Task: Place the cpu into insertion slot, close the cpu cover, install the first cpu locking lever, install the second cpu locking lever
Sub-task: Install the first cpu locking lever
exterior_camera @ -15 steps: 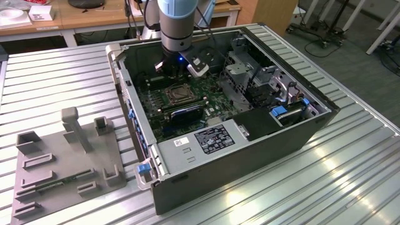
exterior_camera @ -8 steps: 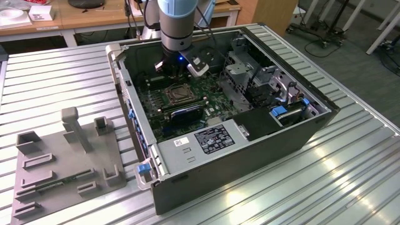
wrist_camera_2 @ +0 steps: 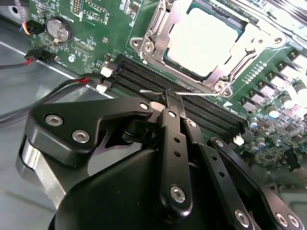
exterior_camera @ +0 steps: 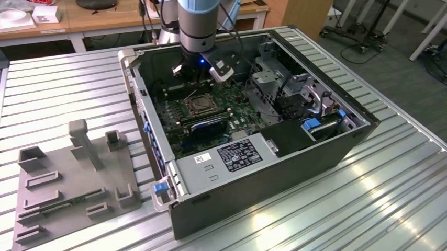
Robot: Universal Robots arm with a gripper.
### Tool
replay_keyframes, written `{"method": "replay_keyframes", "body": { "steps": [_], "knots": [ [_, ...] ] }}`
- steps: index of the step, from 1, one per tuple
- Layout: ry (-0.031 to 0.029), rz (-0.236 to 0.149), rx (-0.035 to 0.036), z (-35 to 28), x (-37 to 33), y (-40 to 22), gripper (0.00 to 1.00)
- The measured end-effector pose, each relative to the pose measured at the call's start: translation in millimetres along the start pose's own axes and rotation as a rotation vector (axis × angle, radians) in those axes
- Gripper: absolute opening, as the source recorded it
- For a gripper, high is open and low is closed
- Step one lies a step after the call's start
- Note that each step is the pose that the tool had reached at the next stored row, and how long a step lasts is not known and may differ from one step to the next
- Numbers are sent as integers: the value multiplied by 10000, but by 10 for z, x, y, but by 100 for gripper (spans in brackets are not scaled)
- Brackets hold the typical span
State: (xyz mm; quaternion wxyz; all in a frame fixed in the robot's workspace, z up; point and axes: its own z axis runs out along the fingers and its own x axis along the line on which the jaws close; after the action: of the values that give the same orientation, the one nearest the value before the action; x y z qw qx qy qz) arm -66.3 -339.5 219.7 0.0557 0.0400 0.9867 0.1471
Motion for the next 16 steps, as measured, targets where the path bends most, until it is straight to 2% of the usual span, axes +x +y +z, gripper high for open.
{"method": "replay_keyframes", "body": {
  "steps": [5,12,16],
  "knots": [
    [9,22,2,-69,-7,21,11],
    [8,24,-1,-73,-8,23,11],
    [61,40,5,-101,-11,31,11]
  ]
}}
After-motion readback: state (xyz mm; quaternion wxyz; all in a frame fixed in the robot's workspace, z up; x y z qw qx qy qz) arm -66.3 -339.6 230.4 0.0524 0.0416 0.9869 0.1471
